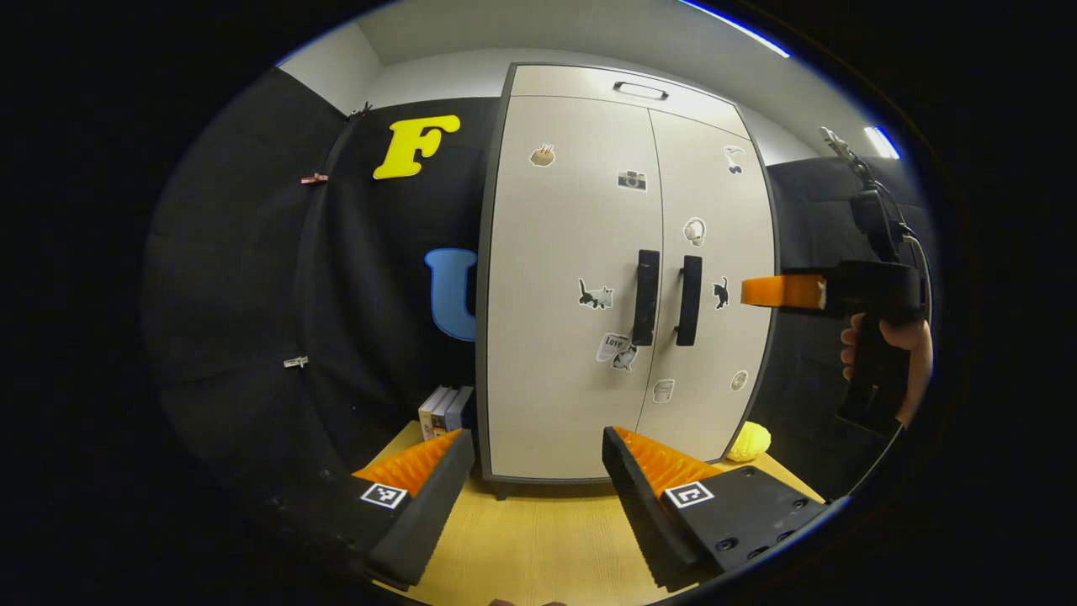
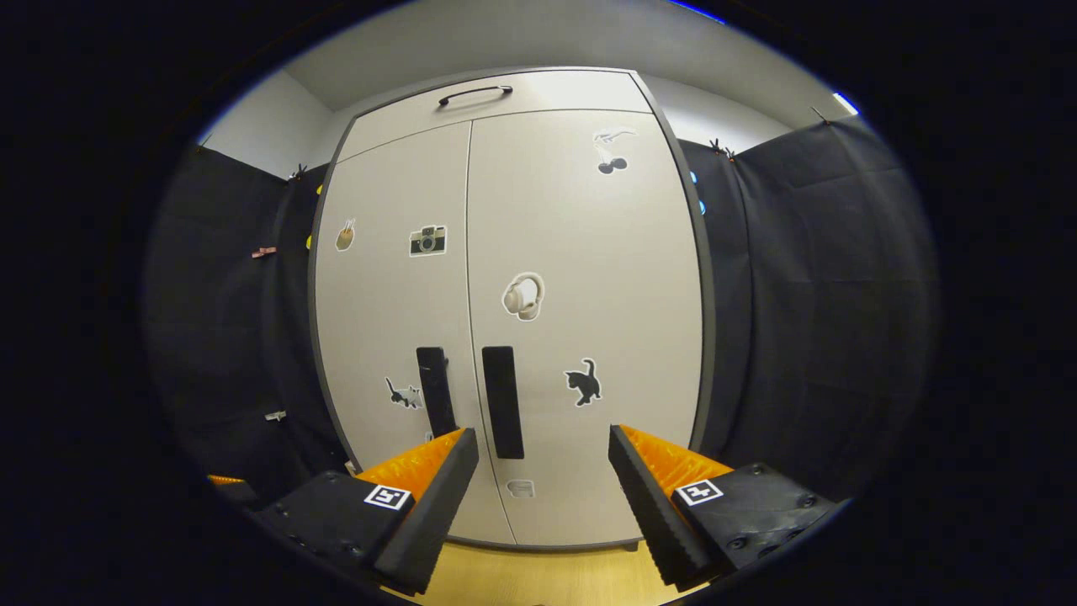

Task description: Open the right door of the double-door shoe cabinet with the right hand, and open the left door with the left hand.

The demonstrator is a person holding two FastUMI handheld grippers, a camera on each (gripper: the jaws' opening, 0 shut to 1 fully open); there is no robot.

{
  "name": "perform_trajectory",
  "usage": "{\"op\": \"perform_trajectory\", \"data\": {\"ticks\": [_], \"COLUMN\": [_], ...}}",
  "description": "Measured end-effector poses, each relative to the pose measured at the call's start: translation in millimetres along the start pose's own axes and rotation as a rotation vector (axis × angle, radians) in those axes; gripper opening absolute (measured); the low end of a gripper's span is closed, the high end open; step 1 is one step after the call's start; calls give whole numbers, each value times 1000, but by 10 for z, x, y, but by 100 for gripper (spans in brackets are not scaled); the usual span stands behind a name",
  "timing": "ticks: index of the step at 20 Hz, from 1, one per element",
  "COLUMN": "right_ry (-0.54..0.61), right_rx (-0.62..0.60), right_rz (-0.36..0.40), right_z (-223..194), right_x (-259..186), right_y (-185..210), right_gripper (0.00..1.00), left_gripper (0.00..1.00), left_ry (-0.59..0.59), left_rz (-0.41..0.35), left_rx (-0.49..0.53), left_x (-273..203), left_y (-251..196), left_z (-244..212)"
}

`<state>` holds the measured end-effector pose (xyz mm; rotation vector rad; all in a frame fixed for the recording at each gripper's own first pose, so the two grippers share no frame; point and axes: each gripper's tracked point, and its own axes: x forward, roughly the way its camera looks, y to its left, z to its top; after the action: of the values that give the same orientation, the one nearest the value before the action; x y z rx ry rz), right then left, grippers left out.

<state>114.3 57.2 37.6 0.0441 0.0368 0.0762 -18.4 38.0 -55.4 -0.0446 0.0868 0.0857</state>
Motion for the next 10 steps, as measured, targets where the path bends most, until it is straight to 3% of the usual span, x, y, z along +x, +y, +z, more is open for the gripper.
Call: {"op": "perform_trajectory", "data": {"ticks": [4, 10], "right_ry": [-5, 31], "right_rx": [-8, 8], "right_rz": [-5, -42], "right_z": [59, -153], "right_x": [401, 944], "right_y": [95, 187], "right_gripper": [98, 98], "left_gripper": [95, 95], "left_ry": [0, 13], "left_rz": [47, 83], "left_rx": [45, 28], "left_x": [-68, -183], "left_y": [162, 321], "left_z": [-34, -104]}}
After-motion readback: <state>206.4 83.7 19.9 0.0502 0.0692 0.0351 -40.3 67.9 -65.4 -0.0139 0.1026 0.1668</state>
